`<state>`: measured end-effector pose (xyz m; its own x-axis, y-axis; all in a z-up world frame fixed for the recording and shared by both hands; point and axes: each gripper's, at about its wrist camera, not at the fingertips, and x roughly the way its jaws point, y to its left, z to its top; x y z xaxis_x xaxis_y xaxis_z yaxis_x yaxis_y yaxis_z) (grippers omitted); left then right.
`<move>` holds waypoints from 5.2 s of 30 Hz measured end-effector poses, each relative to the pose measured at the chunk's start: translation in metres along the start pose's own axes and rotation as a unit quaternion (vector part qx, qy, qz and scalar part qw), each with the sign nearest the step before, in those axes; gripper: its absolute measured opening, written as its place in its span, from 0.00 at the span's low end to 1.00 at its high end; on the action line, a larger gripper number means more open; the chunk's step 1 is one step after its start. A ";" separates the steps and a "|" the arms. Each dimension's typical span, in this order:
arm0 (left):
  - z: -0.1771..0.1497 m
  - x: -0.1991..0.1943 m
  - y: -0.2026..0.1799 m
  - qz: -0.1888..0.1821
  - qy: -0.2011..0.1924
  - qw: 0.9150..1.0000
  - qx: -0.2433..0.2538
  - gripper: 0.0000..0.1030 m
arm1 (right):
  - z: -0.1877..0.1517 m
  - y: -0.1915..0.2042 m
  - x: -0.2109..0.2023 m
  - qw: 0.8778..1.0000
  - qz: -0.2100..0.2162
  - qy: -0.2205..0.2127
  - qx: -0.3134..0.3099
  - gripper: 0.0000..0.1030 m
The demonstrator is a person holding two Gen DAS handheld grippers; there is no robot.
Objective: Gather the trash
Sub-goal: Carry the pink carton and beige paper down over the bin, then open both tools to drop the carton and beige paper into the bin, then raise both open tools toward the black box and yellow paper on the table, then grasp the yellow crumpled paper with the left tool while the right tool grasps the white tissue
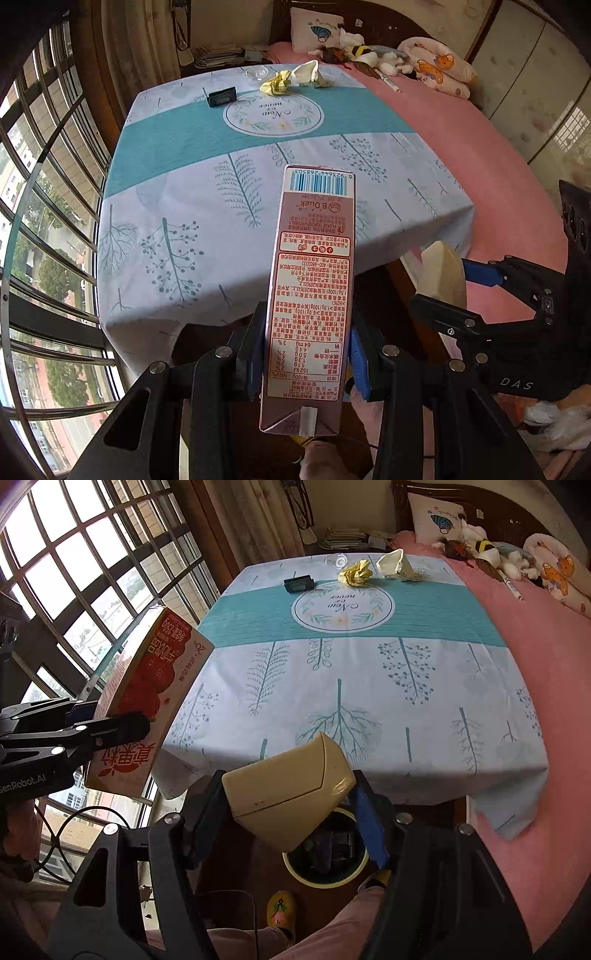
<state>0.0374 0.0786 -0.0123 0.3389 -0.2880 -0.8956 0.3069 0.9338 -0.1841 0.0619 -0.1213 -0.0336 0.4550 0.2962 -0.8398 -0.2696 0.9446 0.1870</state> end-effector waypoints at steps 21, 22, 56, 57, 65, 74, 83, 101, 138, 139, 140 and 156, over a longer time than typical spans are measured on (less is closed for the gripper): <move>-0.143 0.276 -0.018 0.002 0.149 0.989 0.008 0.38 | -0.195 -0.070 0.198 0.974 -0.008 0.150 0.169 0.61; -0.145 0.291 -0.015 0.003 0.152 0.988 0.006 0.38 | -0.203 -0.074 0.212 0.973 -0.009 0.153 0.174 0.61; -0.070 0.238 -0.007 0.041 0.055 0.997 -0.020 0.84 | -0.190 -0.121 0.250 0.966 -0.003 0.108 0.233 0.72; -0.065 0.223 -0.009 0.039 0.046 0.998 -0.016 0.84 | -0.185 -0.117 0.238 0.967 -0.003 0.106 0.231 0.72; -0.022 0.111 -0.029 0.023 -0.012 1.000 0.003 0.84 | -0.134 -0.085 0.131 0.976 0.000 0.071 0.208 0.72; 0.041 -0.008 -0.044 0.026 -0.124 0.992 0.028 0.84 | -0.070 -0.050 0.023 0.983 -0.001 0.019 0.182 0.72; 0.086 -0.083 -0.035 0.029 -0.171 0.984 0.025 0.84 | -0.001 -0.018 -0.059 0.988 -0.009 -0.063 0.143 0.72; 0.135 -0.094 0.015 0.092 -0.172 0.981 -0.013 0.78 | 0.076 -0.018 -0.093 0.982 -0.012 -0.118 0.144 0.72; 0.516 0.333 0.024 0.206 0.037 0.973 -0.093 0.60 | 0.417 -0.335 0.195 0.993 0.052 -0.026 0.105 0.72; 0.517 0.339 0.027 0.207 0.042 0.972 -0.098 0.59 | 0.424 -0.334 0.202 0.993 0.052 -0.027 0.106 0.72; 0.518 0.345 0.031 0.208 0.044 0.972 -0.103 0.59 | 0.432 -0.336 0.211 0.992 0.052 -0.027 0.109 0.72; 0.523 0.363 0.050 0.188 0.046 0.972 -0.132 0.42 | 0.477 -0.308 0.332 0.993 0.022 0.004 0.118 0.72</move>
<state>0.6408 -0.0899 -0.1351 0.2986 0.0928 -0.9498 -0.0669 0.9948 0.0762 0.7010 -0.2464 -0.1271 0.4398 0.3382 -0.8320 -0.0834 0.9377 0.3371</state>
